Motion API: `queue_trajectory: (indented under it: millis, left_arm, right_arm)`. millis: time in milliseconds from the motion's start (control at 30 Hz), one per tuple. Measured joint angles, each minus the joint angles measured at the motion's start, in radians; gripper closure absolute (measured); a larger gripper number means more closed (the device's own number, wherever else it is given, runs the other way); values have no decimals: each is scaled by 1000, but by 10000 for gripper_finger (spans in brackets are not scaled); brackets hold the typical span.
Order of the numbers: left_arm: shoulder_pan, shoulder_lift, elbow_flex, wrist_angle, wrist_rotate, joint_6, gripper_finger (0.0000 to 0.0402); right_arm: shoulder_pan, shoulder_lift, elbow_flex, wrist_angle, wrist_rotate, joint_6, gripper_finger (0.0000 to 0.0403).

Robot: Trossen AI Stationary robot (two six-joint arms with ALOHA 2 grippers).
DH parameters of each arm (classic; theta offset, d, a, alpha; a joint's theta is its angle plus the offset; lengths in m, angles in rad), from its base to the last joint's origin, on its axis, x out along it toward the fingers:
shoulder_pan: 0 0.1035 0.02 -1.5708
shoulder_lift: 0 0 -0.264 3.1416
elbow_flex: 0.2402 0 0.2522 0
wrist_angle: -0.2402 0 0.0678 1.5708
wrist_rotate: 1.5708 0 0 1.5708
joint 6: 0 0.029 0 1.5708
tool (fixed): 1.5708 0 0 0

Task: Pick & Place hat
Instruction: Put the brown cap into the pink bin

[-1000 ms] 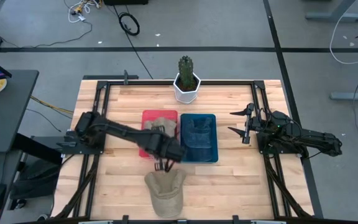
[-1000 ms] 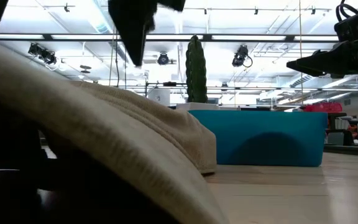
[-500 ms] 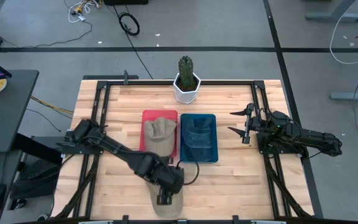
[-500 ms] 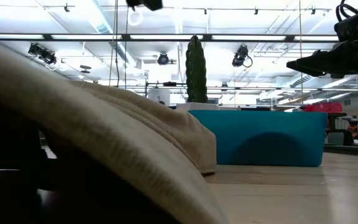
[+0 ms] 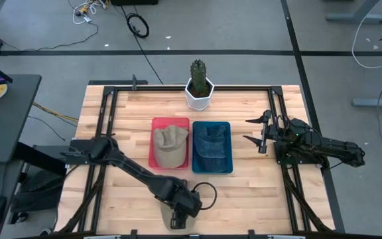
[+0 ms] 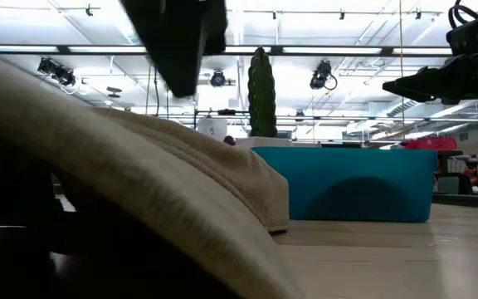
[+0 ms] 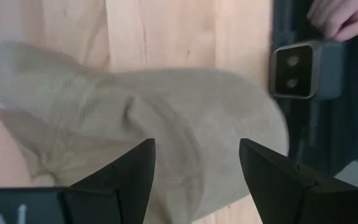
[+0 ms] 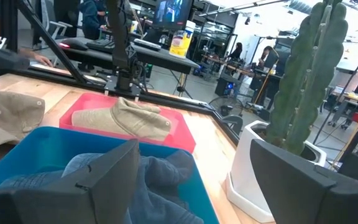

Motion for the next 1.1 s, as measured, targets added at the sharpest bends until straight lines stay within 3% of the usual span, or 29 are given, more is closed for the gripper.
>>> queue_trajectory:
  millis: [400,500,600,667,1100]
  left_arm:
    - [0,66,0,-18,92,-13,180]
    - [1,66,0,-22,97,8,241]
    - [4,65,0,-19,147,38,360]
    - [5,65,0,-22,155,46,386]
    - [13,27,0,-158,160,77,398]
  right_arm:
    - [0,0,0,0,0,0,91]
    - [0,0,0,0,0,0,91]
    - [0,0,0,0,0,0,91]
    - [0,0,0,0,0,0,91]
    - [0,0,0,0,0,0,91]
